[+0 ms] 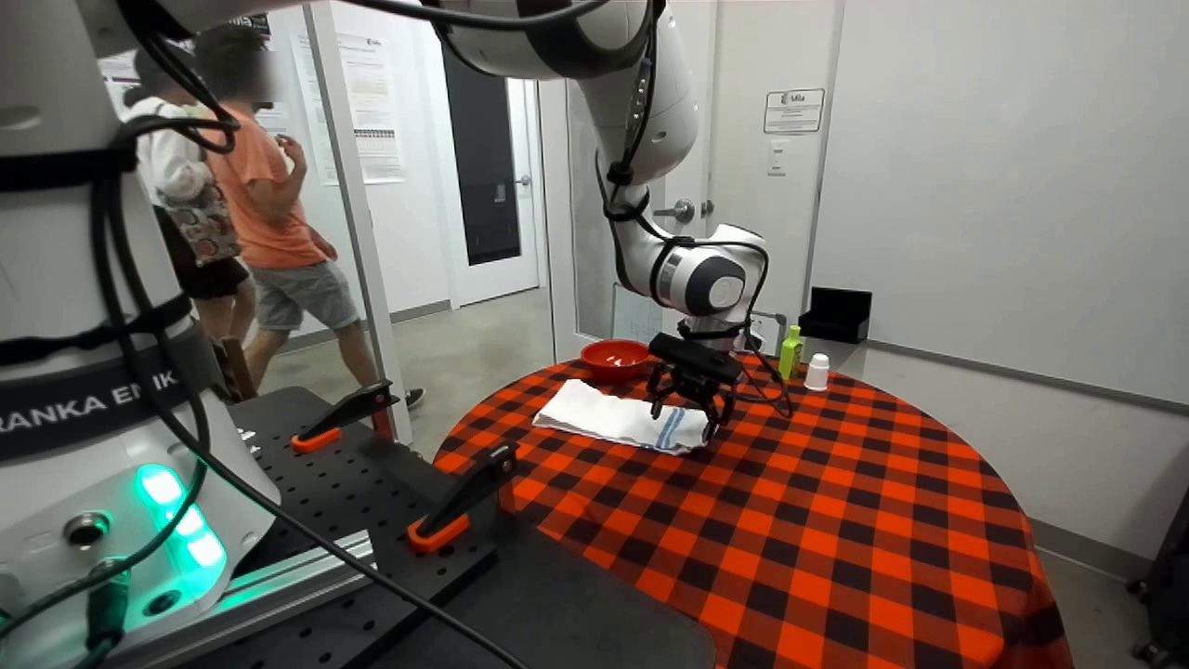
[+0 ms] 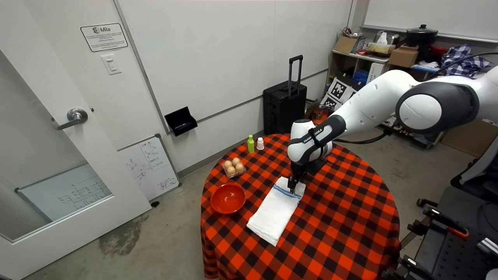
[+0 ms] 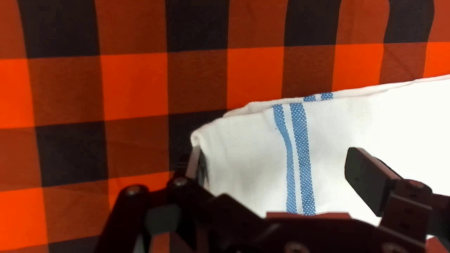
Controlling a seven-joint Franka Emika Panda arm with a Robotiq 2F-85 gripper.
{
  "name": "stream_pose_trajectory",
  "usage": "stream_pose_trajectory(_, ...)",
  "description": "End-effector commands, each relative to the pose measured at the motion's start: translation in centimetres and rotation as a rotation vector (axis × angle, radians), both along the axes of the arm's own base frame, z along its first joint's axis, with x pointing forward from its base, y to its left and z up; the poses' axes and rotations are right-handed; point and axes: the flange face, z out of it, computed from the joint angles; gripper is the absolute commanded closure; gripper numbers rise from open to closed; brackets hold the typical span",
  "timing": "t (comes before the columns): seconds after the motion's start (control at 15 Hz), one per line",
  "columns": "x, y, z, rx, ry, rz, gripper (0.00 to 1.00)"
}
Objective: Fold the towel on the table
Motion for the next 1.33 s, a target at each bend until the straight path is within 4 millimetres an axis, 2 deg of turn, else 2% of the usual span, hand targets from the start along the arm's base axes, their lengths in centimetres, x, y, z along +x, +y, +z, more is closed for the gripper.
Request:
stream_pose_trajectory(0.0,0.44,-0.02,0.48,-0.008,-0.009,0.009,0.05)
stream_pose_trajectory(0.07,0.47,-0.04,0.49,-0.01,-0.011,0.013,0.26)
stream_pose_trajectory(0.2,0.54,-0.09,0.51,-0.014,-0.015,0.021,0.31)
stream_pose_trajectory(0.27,0.57,-0.11,0.53,-0.015,-0.017,0.024,0.37)
stream_pose_trajectory(0.8,0.81,-0.32,0.72,-0.029,-0.023,0.035,0.99)
stream_pose_trajectory(1.27,1.17,-0.36,0.73,-0.038,-0.074,0.007,0.98)
